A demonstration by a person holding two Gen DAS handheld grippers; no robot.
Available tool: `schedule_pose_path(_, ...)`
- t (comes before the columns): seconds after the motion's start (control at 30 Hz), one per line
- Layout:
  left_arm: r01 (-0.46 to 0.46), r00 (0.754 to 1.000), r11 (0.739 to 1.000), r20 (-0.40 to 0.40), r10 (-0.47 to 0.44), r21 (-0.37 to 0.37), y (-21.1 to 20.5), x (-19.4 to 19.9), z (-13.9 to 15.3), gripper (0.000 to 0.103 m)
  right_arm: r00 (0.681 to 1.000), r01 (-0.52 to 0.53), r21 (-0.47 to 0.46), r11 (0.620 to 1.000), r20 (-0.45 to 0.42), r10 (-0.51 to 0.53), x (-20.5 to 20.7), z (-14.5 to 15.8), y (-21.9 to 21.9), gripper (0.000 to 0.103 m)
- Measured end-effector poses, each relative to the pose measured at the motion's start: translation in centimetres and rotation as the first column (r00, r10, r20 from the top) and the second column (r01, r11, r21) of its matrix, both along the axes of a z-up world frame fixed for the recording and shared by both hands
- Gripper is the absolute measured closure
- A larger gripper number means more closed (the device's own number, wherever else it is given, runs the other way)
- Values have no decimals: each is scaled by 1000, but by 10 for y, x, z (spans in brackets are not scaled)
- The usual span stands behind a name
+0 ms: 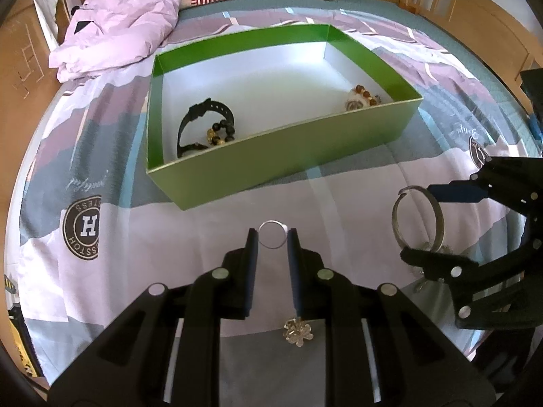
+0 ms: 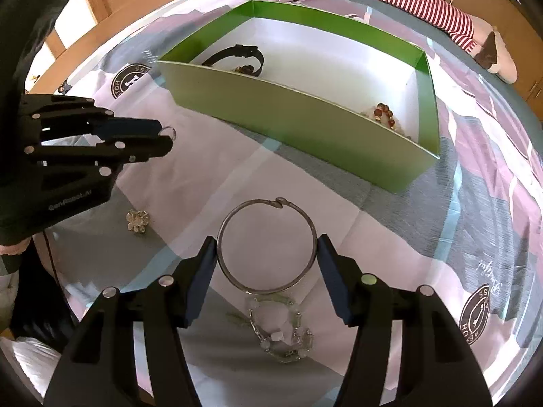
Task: Organize jewelry
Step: 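Carry the ring into the green box with left tool while right tool drops the bangle there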
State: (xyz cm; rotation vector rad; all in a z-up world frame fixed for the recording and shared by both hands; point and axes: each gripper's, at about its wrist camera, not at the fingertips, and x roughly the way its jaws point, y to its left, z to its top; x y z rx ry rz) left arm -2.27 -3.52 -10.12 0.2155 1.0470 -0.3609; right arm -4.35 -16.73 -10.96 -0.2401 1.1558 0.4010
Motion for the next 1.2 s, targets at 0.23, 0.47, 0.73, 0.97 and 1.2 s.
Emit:
schedule_pose_path(0.23, -4, 1000, 1000, 23, 4, -15, 1, -1, 8, 86, 1000, 2, -5, 1000, 25, -2, -1, 4, 6, 43)
schedule_pose_path(0.47, -4, 999, 1000, 41, 5, -28, 2, -3, 14, 86, 999, 12, 8, 1000, 50, -12, -2, 11, 4, 43)
schedule_pose_path(0.73, 4, 997, 999, 84, 1, -50, 1, -6, 25, 86, 989, 43, 82, 996, 140, -55, -1, 34, -5, 43)
schedule_pose_path(0.97, 4, 995, 999, 98, 1, -50, 0, -8, 27, 86, 979, 30, 127, 991, 198, -55, -6, 50, -6, 43)
schedule_pose_path(1.2, 0, 995, 999, 100, 5, -46, 1, -8, 28, 86, 981, 14, 103, 995, 193, -34, -8, 45, -1, 43)
